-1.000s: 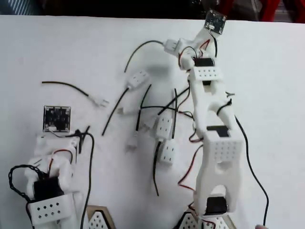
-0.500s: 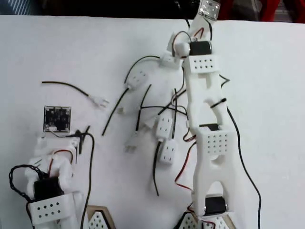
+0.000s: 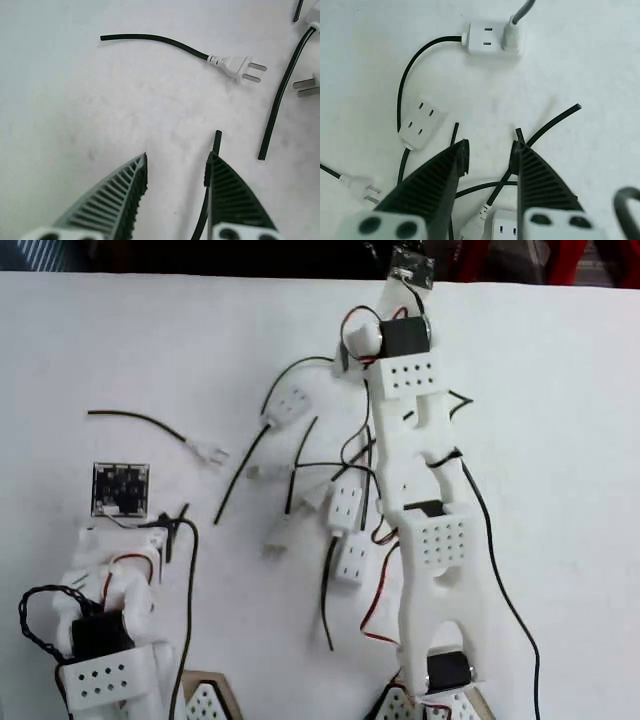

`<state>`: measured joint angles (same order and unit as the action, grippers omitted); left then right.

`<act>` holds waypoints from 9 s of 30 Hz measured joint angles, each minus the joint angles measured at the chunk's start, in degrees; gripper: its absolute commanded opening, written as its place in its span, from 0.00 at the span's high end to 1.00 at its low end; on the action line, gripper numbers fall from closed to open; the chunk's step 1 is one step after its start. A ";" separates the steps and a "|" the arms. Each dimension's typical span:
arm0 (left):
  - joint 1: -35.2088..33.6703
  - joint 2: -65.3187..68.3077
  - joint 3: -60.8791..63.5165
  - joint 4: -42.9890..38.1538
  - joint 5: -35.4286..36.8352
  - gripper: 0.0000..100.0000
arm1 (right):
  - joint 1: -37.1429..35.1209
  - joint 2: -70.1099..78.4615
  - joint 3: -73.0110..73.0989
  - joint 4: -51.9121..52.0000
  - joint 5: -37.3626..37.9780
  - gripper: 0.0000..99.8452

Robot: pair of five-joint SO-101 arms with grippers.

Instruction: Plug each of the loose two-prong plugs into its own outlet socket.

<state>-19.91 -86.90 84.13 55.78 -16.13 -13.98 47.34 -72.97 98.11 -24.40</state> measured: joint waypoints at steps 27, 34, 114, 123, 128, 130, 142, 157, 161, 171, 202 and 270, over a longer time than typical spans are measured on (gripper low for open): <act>0.00 0.00 0.00 0.00 0.00 0.81 | -15.21 -18.64 59.08 -13.36 -2.46 0.87; 0.00 0.00 0.00 0.00 0.00 0.81 | -15.65 -20.13 62.77 -18.11 -6.42 0.87; 0.00 -0.09 0.00 0.00 0.00 0.81 | 15.38 -46.07 65.14 -0.26 27.08 0.98; 0.00 -0.09 0.00 0.00 0.00 0.81 | 18.20 -59.25 65.14 -0.44 27.08 0.98; 0.00 -0.09 0.00 0.00 0.00 0.81 | 19.52 -62.07 65.14 -3.87 27.08 0.98; 0.00 -0.09 0.00 0.00 0.00 0.81 | 19.69 -61.98 65.49 -5.98 27.08 0.98; 0.00 -0.09 0.00 0.00 0.00 0.81 | 19.52 -55.74 90.81 -32.62 27.60 0.98; 0.00 -0.09 0.00 0.00 0.00 0.81 | 11.69 -55.65 109.27 -37.01 35.08 0.98; 0.00 -0.09 0.00 0.00 0.00 0.81 | 8.79 -53.80 111.30 -37.10 35.08 0.98; 0.00 -0.09 0.00 0.00 0.00 0.81 | 7.38 -43.08 106.73 -33.41 35.08 0.98; 0.00 -0.09 0.00 0.00 0.00 0.81 | 7.30 -41.93 103.21 -21.27 35.16 0.93; 10.11 -0.09 0.00 -11.25 0.00 0.81 | -24.26 -119.91 150.59 -70.33 16.97 0.98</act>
<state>-9.80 -86.99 84.13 44.53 -16.13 -38.24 -72.57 77.63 27.78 -7.43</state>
